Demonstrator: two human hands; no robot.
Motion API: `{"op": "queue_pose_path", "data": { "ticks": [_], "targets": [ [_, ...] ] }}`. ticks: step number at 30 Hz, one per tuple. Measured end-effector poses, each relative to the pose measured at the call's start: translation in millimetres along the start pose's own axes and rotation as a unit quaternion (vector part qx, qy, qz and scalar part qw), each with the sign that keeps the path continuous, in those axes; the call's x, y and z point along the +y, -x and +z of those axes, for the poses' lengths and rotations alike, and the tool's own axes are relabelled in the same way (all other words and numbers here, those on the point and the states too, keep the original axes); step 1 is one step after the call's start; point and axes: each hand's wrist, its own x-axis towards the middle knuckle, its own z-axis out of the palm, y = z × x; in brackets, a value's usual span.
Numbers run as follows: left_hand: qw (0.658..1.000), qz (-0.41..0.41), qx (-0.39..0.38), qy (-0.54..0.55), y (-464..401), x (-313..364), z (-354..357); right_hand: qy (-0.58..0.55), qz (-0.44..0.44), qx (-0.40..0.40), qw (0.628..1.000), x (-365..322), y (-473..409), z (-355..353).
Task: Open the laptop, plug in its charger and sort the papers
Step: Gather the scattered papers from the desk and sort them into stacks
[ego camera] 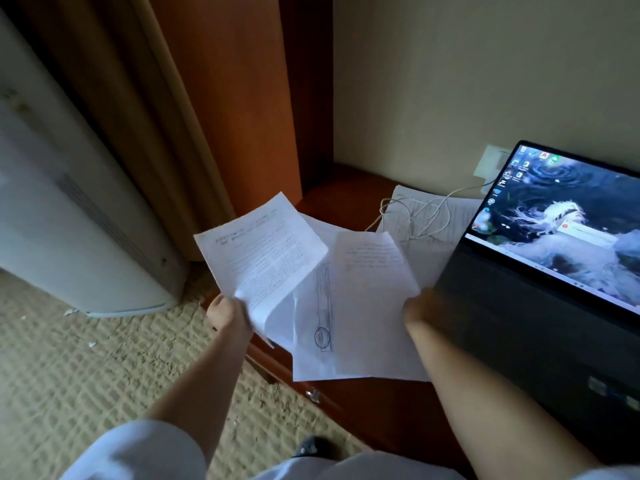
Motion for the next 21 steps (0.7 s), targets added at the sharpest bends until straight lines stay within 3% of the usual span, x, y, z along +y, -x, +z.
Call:
{"op": "queue_pose_path", "data": {
  "ticks": [4, 6, 11, 15, 17, 19, 21],
  "targets": [
    [0.996, 0.026, -0.066, -0.053, 7, -1, 4, -0.070, -0.069, -0.075, 0.992, -18, 8, 12],
    [0.984, 0.064, -0.103, -0.131, 7, -10, 9, -0.118, -0.072, -0.117, 0.983, -23, 12, 21],
    [0.918, 0.129, -0.144, -0.347, 3, -36, 18, -0.219, 0.006, -0.145, 0.965, -21, 7, 33],
    [0.849, 0.162, -0.141, -0.482, 9, -49, 31, -0.133, 0.027, -0.081, 0.987, -17, -2, 38],
    [0.818, 0.183, -0.143, -0.527, 15, -48, 39, -0.147, 0.029, -0.104, 0.983, -21, -3, 36],
    [0.816, 0.170, -0.158, -0.529, 19, -45, 46, -0.204, 0.049, -0.138, 0.968, -21, -4, 38],
    [0.841, 0.133, -0.181, -0.493, 20, -44, 49, -0.222, 0.050, -0.163, 0.960, -20, -2, 39]
  ]
}}
